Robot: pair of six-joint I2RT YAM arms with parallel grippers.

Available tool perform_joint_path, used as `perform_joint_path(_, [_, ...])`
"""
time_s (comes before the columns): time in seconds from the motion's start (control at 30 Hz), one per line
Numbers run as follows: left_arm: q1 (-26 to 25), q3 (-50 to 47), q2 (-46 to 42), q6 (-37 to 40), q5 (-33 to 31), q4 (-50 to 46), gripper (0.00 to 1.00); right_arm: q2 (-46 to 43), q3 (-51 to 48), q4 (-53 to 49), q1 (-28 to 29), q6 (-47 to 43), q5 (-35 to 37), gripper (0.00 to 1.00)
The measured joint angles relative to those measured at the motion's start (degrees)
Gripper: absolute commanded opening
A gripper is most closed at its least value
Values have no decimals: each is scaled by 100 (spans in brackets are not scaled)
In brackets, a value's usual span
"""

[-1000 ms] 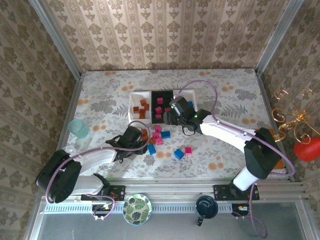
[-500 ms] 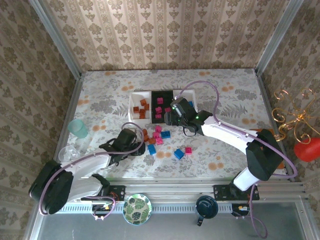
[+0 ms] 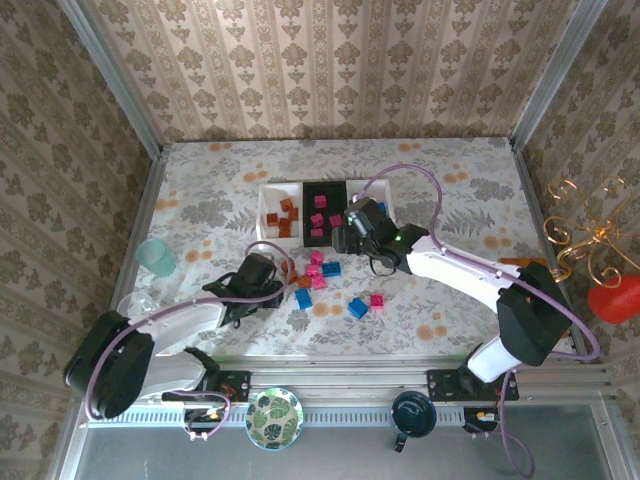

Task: Sort the legos into containers by color
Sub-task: Pick up the lego from the center of the table, then place the lego in the container.

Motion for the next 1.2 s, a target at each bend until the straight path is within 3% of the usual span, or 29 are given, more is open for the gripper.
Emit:
perform_joint_path(0.23, [374, 1211, -144, 201, 61, -179, 38, -149, -186, 0, -4, 63, 44, 66])
perform_joint_path(0.5, [1088, 3047, 1818, 520, 114, 221, 40, -323, -446, -4, -4, 133, 46, 66])
perform_joint_path(0.57, [1204, 3364, 2286, 551, 192, 227, 46, -417, -540, -7, 2, 153, 46, 67])
perform_joint_path(0.67, [1357, 3764, 2883, 590, 269, 201, 63, -557, -684, -4, 24, 214, 44, 67])
perform_joint_path(0.77, [1427, 4065, 3215, 579, 328, 160, 69, -654, -824, 0, 83, 262, 37, 67])
perform_joint_path(0.97, [1419, 4100, 2990, 494, 610, 197, 78, -658, -1001, 66, 492, 275, -125, 70])
perform_joint_path(1.07, [1405, 3799, 2422, 426, 715, 219, 83, -579, -997, 245, 863, 275, -267, 70])
perform_joint_path(1.2, [1252, 3112, 1217, 337, 730, 350, 98, 13, -772, 352, 1412, 273, -433, 70])
